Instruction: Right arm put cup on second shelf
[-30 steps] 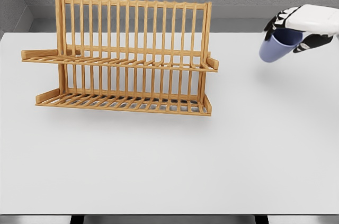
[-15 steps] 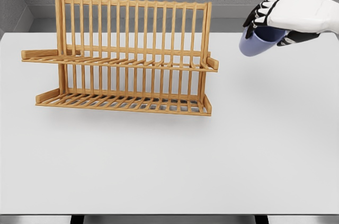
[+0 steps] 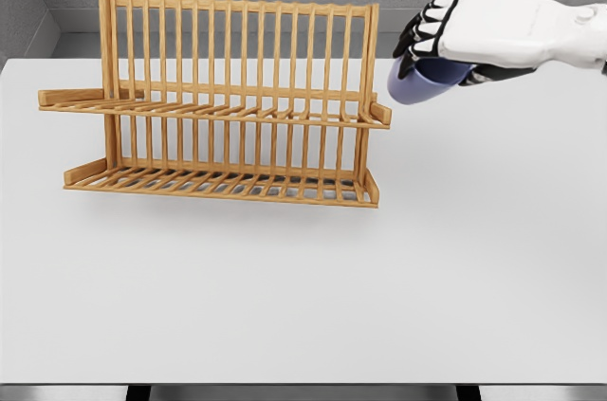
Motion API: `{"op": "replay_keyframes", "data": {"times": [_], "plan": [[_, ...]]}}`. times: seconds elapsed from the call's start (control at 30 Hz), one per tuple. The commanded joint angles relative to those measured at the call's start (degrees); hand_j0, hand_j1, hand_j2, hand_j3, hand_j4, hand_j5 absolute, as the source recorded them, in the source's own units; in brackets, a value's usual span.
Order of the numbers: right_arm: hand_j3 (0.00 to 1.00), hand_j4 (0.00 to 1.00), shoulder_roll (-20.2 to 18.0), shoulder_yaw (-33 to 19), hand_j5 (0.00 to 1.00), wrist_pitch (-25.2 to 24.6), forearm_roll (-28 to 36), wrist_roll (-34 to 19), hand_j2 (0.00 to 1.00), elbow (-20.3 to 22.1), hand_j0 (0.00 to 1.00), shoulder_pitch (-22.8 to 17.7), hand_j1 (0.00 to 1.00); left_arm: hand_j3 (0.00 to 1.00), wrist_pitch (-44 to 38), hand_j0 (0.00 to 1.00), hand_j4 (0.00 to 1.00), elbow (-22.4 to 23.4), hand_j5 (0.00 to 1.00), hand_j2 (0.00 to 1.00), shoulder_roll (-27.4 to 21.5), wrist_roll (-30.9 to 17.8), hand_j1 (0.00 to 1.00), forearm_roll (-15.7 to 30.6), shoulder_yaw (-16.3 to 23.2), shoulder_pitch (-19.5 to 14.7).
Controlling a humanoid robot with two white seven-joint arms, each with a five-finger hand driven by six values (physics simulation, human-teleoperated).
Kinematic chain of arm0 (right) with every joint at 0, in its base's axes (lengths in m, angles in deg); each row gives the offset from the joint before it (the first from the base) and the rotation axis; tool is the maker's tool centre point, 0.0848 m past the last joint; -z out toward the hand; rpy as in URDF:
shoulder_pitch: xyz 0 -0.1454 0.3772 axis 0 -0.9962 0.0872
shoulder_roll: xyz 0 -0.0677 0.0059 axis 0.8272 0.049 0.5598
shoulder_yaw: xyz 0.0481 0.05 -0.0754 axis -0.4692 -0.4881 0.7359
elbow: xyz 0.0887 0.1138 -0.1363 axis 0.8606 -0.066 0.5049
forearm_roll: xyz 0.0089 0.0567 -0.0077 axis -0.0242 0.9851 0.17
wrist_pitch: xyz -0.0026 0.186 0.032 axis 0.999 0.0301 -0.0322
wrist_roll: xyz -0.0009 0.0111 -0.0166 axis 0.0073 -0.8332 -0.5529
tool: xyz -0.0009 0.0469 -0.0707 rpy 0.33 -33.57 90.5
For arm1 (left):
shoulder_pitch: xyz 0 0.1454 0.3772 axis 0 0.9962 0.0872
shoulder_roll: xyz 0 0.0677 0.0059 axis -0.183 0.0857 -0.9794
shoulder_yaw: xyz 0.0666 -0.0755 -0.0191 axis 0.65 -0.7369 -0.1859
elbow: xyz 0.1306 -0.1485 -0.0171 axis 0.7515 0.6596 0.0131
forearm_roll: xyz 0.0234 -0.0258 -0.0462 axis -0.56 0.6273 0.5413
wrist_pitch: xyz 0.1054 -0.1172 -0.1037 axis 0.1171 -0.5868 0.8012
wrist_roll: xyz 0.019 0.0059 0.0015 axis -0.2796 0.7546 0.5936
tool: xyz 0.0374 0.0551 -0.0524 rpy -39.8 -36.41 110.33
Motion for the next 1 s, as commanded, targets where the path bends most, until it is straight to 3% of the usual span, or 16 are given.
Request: {"op": "replay_keyframes", "data": {"times": [0.0,0.3,0.47,0.83,0.87,0.9,0.93,0.97], "plan": [[0.64,0.64,0.71,0.05,0.64,-0.17,0.20,0.05,0.64,0.93,0.64,0.00,0.64,1.00,0.00,1.00,1.00,0.00,1.00,1.00,0.00,-0.01,1.00,0.05,0.00,0.00],[0.64,0.64,2.99,0.49,0.64,-0.17,0.11,0.05,0.64,1.19,0.64,1.23,0.64,1.00,0.00,1.00,1.00,0.00,1.00,1.00,0.00,-0.01,1.00,0.05,0.00,0.00],[0.64,0.64,5.02,3.57,0.64,-0.17,0.02,0.05,0.64,1.19,0.64,2.64,0.64,1.00,0.00,1.00,1.00,0.00,1.00,1.00,0.00,-0.01,1.00,-0.04,0.00,0.00],[0.65,0.65,5.63,7.00,0.65,-0.17,-0.86,0.05,0.65,1.19,0.65,2.99,0.65,1.00,0.00,1.00,1.00,0.00,1.00,1.00,0.00,-0.01,1.00,-0.04,0.00,0.00],[0.67,0.67,5.63,7.08,0.67,-0.17,-0.86,0.05,0.67,1.28,0.67,2.99,0.67,1.00,0.00,1.00,1.00,0.00,1.00,1.00,0.00,-0.01,1.00,0.05,0.00,0.00],[0.77,0.77,5.63,7.00,0.77,-0.17,-0.86,0.05,0.77,1.28,0.77,2.99,0.77,1.00,0.00,1.00,1.00,0.00,1.00,1.00,0.00,-0.01,1.00,0.05,0.00,0.00],[1.00,1.00,5.63,7.00,1.00,-0.17,-0.86,0.05,1.00,1.37,1.00,2.99,1.00,1.00,0.00,1.00,1.00,0.00,1.00,1.00,0.00,-0.01,1.00,0.05,0.00,0.00],[1.00,1.00,5.63,7.00,1.00,-0.17,-0.86,0.05,1.00,1.54,1.00,2.99,1.00,1.00,0.00,1.00,1.00,0.00,1.00,1.00,0.00,-0.01,1.00,-0.04,0.00,0.00]]}}
